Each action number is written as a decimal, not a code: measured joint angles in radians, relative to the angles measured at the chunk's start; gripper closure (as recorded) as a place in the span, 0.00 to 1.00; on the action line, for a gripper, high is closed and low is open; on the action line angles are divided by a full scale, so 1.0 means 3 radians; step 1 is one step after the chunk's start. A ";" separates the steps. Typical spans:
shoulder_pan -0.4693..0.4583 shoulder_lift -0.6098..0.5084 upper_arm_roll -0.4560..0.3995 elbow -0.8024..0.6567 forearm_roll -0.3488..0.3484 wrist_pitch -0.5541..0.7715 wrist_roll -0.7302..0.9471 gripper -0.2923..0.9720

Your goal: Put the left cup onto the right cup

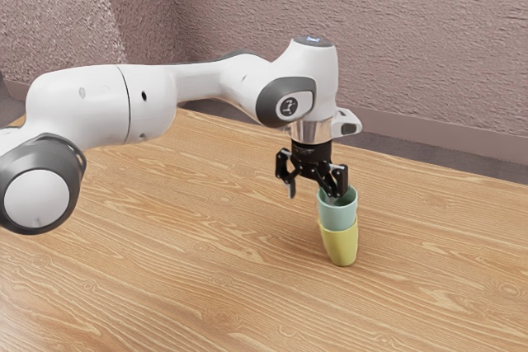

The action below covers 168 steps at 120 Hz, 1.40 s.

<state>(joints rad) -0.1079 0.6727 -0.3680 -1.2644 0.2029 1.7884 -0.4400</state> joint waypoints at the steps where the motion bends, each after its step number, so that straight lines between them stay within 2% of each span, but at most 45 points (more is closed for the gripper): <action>1: 0.0000 0.0000 0.0000 0.0000 0.0000 0.0000 0.0000 0.28; 39: -0.0002 -0.0003 0.0000 0.0003 -0.0001 0.0002 0.0005 0.24; 112: -0.0040 -0.0135 -0.0005 0.0094 0.0039 0.0043 0.0010 0.23; 148: -0.0045 -0.0464 -0.0002 -0.0020 0.0108 0.0038 0.0011 0.23; 168: -0.0022 -0.0842 0.0004 -0.0308 0.0096 0.0015 0.0024 0.23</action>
<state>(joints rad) -0.1146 0.4203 -0.3669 -1.3568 0.2319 1.7931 -0.4327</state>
